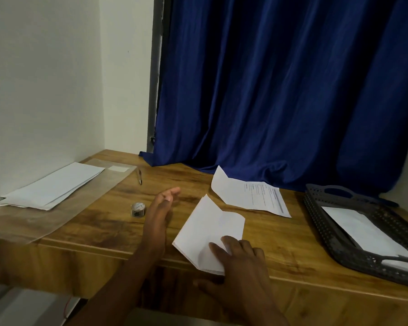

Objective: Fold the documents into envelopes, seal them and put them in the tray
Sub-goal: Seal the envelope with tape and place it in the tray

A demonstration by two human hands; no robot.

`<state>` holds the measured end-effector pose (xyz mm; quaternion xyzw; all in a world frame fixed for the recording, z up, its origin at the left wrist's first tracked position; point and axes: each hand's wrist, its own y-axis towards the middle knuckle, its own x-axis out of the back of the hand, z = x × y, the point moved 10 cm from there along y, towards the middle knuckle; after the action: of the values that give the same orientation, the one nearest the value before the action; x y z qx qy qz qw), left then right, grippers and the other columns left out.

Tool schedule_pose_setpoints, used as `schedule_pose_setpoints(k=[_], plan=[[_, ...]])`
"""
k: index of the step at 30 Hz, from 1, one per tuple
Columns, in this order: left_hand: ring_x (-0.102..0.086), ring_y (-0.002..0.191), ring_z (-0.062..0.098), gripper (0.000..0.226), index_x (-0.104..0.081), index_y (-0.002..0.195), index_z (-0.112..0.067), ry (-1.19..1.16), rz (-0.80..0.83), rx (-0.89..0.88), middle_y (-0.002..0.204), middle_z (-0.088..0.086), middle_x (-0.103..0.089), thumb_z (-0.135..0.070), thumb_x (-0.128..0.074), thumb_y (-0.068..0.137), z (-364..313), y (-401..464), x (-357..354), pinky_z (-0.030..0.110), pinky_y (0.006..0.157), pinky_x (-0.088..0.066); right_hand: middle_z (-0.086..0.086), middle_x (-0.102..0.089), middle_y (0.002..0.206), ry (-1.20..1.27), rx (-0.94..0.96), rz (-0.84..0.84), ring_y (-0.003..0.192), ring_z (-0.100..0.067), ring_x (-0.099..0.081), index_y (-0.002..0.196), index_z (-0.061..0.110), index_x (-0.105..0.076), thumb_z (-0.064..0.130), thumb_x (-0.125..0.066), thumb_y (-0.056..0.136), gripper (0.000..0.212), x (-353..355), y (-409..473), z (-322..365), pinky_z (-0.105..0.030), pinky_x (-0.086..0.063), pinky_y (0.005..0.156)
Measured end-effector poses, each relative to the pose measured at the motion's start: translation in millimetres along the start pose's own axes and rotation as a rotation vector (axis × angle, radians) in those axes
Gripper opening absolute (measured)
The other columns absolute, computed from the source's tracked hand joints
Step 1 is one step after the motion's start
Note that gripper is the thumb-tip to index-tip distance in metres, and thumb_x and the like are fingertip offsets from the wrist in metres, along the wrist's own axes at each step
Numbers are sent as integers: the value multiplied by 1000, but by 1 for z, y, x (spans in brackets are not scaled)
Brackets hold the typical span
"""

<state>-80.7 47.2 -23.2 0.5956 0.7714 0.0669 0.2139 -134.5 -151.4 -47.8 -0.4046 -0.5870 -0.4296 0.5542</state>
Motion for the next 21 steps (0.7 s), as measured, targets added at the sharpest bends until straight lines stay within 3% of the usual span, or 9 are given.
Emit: schedule_pose_setpoints(k=[3,5,7,9,11,15,18,21], plan=[[-63,113,6,33,-67,117,-26,190,95,-136,118,-16,-70,-39,-56,89,-16,-8,-13,37,98,-49,3,-17,164,4,-8,61,145,-27,-23,155,36,-20,99,-17,43,129,5,-3,2,-49,-21,116],[-61,113,5,30,-69,112,-30,421,200,-280,114,-21,-68,-43,-61,86,-27,-17,-28,30,95,-48,0,-23,161,5,12,68,142,-29,-27,154,33,-25,100,-17,39,134,7,-3,5,-48,-24,113],[-55,116,2,28,-69,109,-37,751,322,-487,114,-27,-63,-49,-60,87,-32,-31,-46,28,99,-41,0,-33,156,35,-4,47,137,-27,-34,149,32,-35,105,-13,39,134,8,-2,5,-46,-29,109],[-50,114,-2,26,-67,111,-42,1004,479,-583,114,-29,-61,-52,-56,90,-20,-41,-60,31,101,-36,2,-42,147,45,-42,0,130,-24,-40,140,32,-46,106,-26,52,117,10,-2,0,-42,-33,103],[-48,115,-2,31,-64,118,-44,1175,616,-574,119,-26,-61,-55,-48,93,-5,-48,-64,34,104,-35,3,-47,142,67,-70,-17,127,-23,-43,135,32,-50,94,-47,60,98,11,0,-1,-41,-35,100],[-44,131,1,45,-58,131,-42,1300,672,-426,137,-23,-56,-60,-30,100,8,-41,-55,40,119,-16,5,-50,143,214,-75,65,128,-19,-44,139,31,-48,96,-54,53,108,14,0,4,-41,-35,103],[-34,143,2,57,-51,140,-39,1353,709,-308,147,-21,-49,-60,-17,100,14,-32,-55,44,122,-6,11,-58,137,416,-19,21,126,-13,-47,134,33,-58,80,-61,73,77,28,0,14,-38,-33,105],[-22,152,12,81,-39,151,-36,1370,744,-245,158,-14,-38,-64,-2,84,20,-32,-61,47,122,-1,20,-71,109,640,3,-182,104,0,-60,110,35,-72,70,-54,84,48,45,8,9,-37,-46,101]])
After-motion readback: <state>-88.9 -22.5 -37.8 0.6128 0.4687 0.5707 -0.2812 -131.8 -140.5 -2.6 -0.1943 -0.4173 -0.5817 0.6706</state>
